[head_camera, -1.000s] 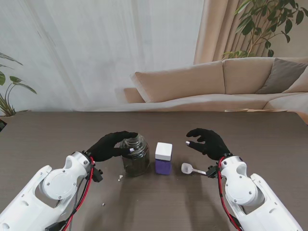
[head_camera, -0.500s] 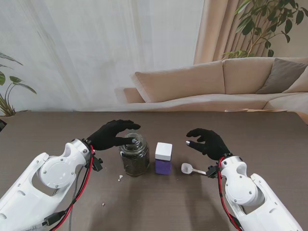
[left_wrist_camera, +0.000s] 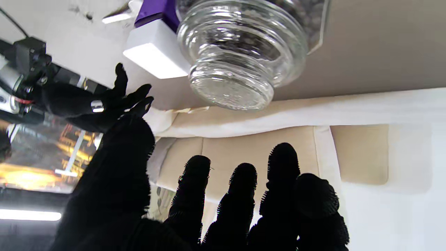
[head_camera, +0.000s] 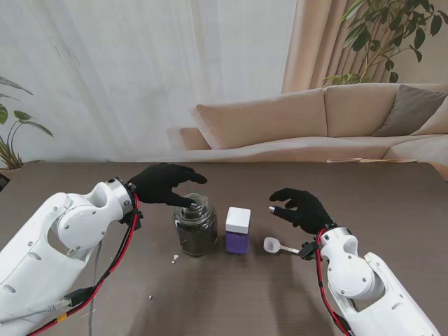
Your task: Portion coffee beans from the glass jar into the coffee jar
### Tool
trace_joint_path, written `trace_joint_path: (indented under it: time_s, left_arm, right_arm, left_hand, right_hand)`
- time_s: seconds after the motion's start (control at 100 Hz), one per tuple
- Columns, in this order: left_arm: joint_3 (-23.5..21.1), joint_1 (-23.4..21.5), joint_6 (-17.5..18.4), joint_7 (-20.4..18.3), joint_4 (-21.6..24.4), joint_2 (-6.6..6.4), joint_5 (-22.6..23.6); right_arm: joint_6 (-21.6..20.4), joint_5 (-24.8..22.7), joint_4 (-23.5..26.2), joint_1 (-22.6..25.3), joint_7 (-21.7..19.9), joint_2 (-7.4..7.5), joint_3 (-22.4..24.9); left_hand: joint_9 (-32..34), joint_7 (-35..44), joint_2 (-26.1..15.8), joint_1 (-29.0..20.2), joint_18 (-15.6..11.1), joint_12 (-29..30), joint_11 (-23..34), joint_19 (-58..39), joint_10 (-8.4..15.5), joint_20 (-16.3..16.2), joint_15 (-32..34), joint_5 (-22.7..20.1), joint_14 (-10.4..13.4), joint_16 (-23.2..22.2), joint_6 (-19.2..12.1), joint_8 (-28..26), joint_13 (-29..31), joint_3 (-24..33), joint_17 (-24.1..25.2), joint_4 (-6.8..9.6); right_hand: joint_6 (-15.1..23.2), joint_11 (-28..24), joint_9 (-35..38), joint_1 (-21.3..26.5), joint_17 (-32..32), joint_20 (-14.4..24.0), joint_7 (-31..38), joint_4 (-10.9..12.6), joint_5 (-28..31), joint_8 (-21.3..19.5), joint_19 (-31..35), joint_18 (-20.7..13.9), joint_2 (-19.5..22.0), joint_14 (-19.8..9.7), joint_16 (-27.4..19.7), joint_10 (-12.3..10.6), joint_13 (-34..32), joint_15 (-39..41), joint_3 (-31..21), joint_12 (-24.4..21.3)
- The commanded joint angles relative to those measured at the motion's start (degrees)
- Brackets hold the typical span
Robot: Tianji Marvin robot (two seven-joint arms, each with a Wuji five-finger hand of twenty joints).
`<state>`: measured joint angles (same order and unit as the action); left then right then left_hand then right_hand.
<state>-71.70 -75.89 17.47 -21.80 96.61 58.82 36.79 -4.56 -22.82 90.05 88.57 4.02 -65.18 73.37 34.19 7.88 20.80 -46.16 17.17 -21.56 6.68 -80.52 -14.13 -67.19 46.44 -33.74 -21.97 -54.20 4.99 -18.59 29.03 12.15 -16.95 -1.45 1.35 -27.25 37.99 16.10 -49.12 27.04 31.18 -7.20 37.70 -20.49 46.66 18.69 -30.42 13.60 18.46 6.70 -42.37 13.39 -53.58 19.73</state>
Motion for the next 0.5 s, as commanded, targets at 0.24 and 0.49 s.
trace_joint_path:
  time_s: [0.24, 0.49]
  left_arm:
    - [2.4, 3.94, -0.09, -4.92, -0.56, -1.03, 2.99]
    - [4.92, 6.33, -0.8, -7.1, -1.8, -1.45, 6.65]
  right_arm:
    - [-0.04, 0.43, 0.21, 0.23, -1.46, 0.03, -0.13]
    - [-0.02, 0.61, 0.21, 0.23, -1.64, 0.05, -0.14]
  left_hand:
    - [1.75, 1.3, 7.32, 6.64, -3.63, -4.9, 1.69, -24.25, -3.41, 1.96, 26.94, 1.05, 7.45, -9.14, -5.58, -2.84, 14.69, 7.77, -24.23, -1.19]
    - [1.29, 2.18, 7.05, 8.36, -9.22, -12.62, 4.27, -32.89, -4.25, 13.21, 37.88, 5.32, 16.37, -8.84, -6.78, -6.64, 22.01, 6.17, -33.04, -0.53]
  right_hand:
    - [-0.17, 0.44, 0.96, -0.5, 31.73, 1.33, -0.53, 1.38, 0.67, -0.76, 0.74, 1.1, 0.87, -0.07, 0.37, 1.07, -0.01, -0.39, 0.19, 0.32]
    - [-0.25, 0.45, 0.94, -0.53, 31.73, 1.37, -0.57, 1.38, 0.66, -0.76, 0.69, 1.09, 0.91, -0.06, 0.37, 1.02, 0.04, -0.42, 0.24, 0.34]
